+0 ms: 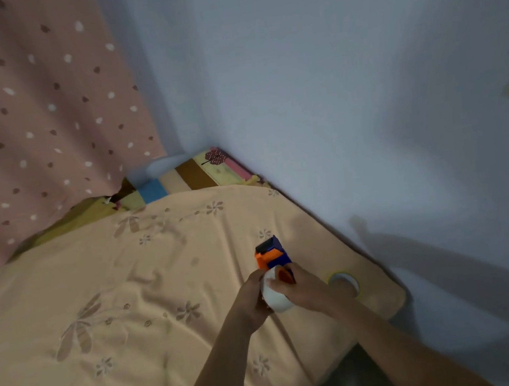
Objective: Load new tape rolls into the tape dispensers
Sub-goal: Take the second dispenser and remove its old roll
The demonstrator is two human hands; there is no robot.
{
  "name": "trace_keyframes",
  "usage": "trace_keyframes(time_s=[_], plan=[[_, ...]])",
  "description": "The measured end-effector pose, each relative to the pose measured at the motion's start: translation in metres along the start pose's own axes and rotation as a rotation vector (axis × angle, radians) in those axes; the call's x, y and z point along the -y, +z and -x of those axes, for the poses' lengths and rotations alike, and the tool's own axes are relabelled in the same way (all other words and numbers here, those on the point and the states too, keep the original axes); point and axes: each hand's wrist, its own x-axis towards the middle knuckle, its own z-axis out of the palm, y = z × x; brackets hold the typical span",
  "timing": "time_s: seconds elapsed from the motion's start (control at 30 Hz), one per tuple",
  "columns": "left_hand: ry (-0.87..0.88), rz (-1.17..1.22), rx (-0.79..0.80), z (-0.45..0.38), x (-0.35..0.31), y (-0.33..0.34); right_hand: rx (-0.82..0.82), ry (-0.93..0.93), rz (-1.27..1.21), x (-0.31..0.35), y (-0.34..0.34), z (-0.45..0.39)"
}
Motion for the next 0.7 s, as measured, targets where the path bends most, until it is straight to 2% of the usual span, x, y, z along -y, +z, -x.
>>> trace_keyframes(time_s=[0.23,0.33,0.47,0.63,0.7], plan=[[-0.032,0.010,0.028,-0.020,-0.022,-0.003,0.038,-0.115,0.134,0.012,-0.011,-0.018],[-0.041,0.063,0.099,-0.027,-0.024,-0.002,0.025,-0.129,0.159,0.013,-0.014,-0.025],[-0.038,0.133,0.111,-0.033,-0.026,0.001,0.032,-0.122,0.174,0.012,-0.019,-0.038],[0.093,0.112,0.073,-0.045,-0.034,0.004,0.095,-0.122,0.134,0.011,-0.037,-0.067],[0.136,0.106,-0.007,-0.046,-0.038,0.008,0.106,-0.121,0.086,0.010,-0.048,-0.077]])
